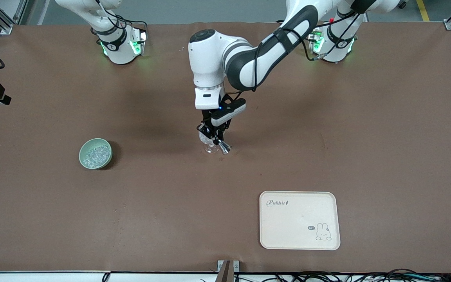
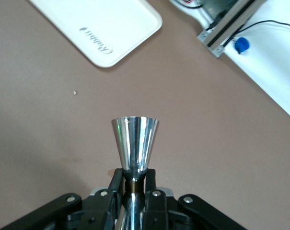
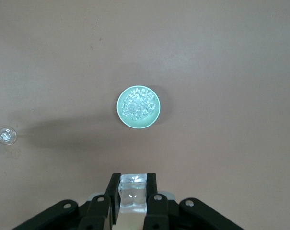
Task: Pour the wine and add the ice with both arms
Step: 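Move the jigger toward the tray while the right gripper brings ice over the glass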
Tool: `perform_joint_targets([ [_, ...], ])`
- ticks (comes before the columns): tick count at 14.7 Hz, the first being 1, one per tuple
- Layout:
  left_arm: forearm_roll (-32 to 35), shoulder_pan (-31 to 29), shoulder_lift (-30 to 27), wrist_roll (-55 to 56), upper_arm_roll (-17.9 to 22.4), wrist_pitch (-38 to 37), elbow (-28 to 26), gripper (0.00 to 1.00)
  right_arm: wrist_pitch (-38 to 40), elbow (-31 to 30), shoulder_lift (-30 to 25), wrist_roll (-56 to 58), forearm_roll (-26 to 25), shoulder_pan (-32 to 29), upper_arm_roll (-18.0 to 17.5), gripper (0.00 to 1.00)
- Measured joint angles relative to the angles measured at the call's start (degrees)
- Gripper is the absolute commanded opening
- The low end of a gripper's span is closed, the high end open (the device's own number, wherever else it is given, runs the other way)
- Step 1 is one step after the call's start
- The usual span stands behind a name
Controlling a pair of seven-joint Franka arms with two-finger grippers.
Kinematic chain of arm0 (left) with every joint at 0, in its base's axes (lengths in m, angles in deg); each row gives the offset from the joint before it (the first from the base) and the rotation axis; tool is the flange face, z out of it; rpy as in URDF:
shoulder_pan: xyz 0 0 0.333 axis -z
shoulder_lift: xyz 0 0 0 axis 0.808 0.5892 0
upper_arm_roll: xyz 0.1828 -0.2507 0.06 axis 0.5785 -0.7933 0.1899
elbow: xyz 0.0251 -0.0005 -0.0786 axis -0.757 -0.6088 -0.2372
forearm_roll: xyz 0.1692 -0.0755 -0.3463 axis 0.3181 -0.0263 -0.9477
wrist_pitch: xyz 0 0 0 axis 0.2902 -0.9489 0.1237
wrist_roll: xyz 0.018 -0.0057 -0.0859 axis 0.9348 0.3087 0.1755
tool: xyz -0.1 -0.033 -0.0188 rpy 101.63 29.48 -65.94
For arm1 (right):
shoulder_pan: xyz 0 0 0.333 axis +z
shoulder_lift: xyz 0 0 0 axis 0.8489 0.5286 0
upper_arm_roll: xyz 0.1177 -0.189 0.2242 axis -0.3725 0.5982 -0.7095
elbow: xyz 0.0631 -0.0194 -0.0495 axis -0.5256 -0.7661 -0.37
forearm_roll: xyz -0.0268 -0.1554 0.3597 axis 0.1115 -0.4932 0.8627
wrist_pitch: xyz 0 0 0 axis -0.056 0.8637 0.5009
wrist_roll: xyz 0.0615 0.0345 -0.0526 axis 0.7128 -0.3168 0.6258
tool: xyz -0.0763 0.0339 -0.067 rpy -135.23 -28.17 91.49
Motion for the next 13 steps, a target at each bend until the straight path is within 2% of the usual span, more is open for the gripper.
perform_joint_targets([
  [4, -14.92, -7.65, -1.77, -0.52, -0.05, 0.15, 0.86, 0.00, 0.00, 0.00, 0.00, -2.52, 1.51, 0.96, -0.65, 0.01],
  [6, -23.16, -12.94, -2.45, -4.83, -0.05, 0.30, 1.65, 0.00, 0.00, 0.00, 0.00, -7.64, 1.80, 2.70, -2.34, 0.01],
  [10, -45.45, -24.67, -2.42, -21.61, 0.20, 0.34, 2.07, 0.00, -0.09, -0.01, 0.02, -20.64, 2.17, 5.39, -11.95, 0.00],
  [13, -59.25, -33.89, -0.81, -36.01, 0.47, 0.15, 1.48, 0.01, -4.54, -0.27, 1.59, -30.52, 2.82, 7.32, -19.40, 0.00],
])
